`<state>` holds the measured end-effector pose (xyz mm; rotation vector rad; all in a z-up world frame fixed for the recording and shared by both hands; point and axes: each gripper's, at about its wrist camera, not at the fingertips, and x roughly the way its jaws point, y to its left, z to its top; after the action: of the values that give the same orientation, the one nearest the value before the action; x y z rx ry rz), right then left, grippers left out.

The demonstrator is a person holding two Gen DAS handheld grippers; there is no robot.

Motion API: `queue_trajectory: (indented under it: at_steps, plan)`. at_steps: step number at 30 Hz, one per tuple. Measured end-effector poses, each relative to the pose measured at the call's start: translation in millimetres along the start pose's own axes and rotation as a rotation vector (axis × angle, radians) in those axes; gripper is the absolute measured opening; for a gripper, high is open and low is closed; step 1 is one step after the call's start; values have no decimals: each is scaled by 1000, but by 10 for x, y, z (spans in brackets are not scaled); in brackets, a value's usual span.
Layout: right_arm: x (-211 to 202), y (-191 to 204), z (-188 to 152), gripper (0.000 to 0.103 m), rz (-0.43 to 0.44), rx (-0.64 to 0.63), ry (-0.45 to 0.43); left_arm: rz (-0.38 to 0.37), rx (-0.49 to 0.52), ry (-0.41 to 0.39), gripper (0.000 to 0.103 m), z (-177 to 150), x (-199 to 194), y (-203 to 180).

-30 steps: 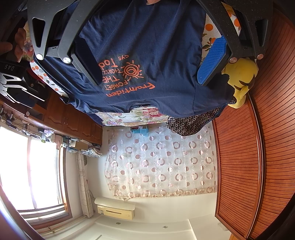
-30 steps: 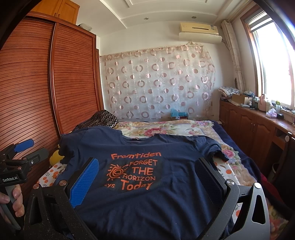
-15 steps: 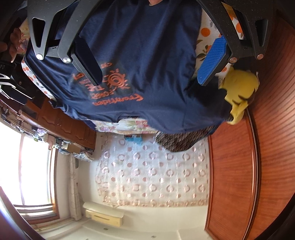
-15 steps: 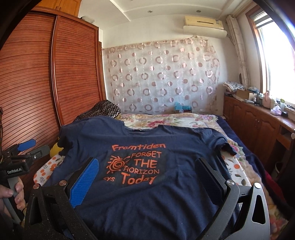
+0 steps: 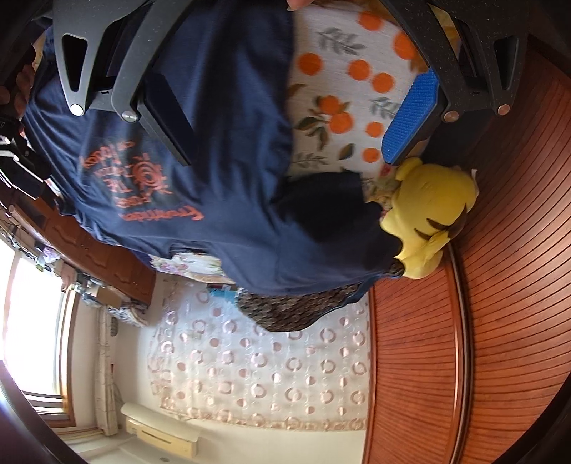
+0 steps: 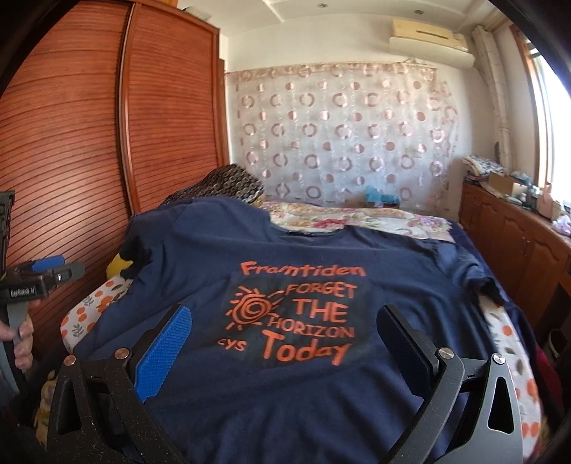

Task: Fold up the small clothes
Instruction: 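Move the left tool to the T-shirt's side edge and grasp it, then fold the grasped side of the shirt over toward its printed center with the left tool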

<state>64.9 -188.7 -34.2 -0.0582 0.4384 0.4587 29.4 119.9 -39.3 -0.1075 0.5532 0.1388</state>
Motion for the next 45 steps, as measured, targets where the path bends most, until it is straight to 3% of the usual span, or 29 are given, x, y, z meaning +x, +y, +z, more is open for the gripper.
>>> queue_trajectory:
  at_steps: [5,10,15,20,25,29,37,40,42,45]
  plan:
    - [201,17,-45,103,60,-36,61,15,-15,29,103,32,168,237]
    - [301,-19,-45,103,107,-56,117,-29,-51,82,102,84,434,413]
    - [297,-108,-14,103,123,-65,140,-66,-75,169,82,155,783,490]
    - [295,-120,6,103,131,-65,143,-67,-71,239,69,178,1083,499]
    - [337,-108,6,103,127,-67,149,-37,-111,312,66,171,1362,612]
    - [357,-83,-7,103,124,-67,153,-20,-90,320,66,186,1413,581]
    - [421,2,-38,103,121,-70,155,26,13,320,37,204,1435,489]
    - [423,-17,-41,103,122,-65,156,-1,41,326,13,219,1425,464]
    - [429,-26,-45,103,123,-61,155,-9,44,327,9,254,1392,462]
    - [434,-50,-49,103,124,-56,154,-32,58,254,9,406,1157,406]
